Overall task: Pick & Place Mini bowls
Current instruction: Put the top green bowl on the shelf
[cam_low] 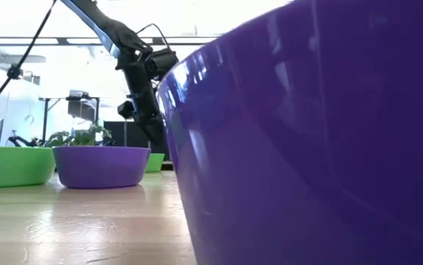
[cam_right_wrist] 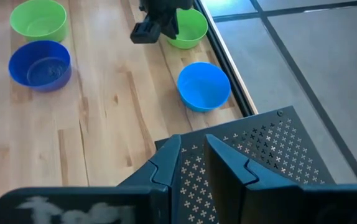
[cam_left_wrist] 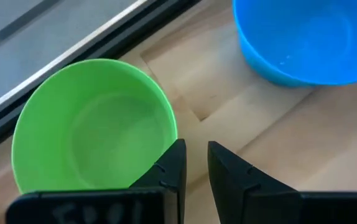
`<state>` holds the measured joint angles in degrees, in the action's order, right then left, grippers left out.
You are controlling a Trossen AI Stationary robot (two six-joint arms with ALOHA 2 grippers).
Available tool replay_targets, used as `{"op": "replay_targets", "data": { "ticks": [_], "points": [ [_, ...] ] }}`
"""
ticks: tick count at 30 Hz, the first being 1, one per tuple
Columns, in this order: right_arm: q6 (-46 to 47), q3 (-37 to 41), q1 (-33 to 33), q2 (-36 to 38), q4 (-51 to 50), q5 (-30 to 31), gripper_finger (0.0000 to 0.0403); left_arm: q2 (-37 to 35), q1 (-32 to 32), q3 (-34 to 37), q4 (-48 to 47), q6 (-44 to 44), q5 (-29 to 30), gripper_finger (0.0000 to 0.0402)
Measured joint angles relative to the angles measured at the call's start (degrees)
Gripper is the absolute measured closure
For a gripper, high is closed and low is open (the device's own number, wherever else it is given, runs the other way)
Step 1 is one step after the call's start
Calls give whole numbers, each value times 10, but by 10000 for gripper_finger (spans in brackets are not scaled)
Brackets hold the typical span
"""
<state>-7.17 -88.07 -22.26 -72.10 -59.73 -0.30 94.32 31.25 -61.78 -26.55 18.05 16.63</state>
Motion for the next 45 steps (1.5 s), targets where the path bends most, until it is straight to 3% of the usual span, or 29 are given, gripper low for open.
{"op": "replay_targets", "data": {
  "ticks": [9, 24, 29, 35, 45],
  "points": [
    [1, 0, 0, 0, 0, 0, 339, 19, 7, -1, 8, -14, 29, 342],
    [-3, 0, 0, 0, 0, 2, 339, 46, 8, 2, 15, -15, 25, 342],
    [-3, 0, 0, 0, 0, 2, 339, 48, 9, 2, 15, -50, 25, 343],
    [-3, 0, 0, 0, 0, 2, 339, 48, 9, 2, 15, -80, 25, 392],
    [-3, 0, 0, 0, 0, 2, 339, 17, 4, -1, -6, -106, 29, 400]
  ]
}}
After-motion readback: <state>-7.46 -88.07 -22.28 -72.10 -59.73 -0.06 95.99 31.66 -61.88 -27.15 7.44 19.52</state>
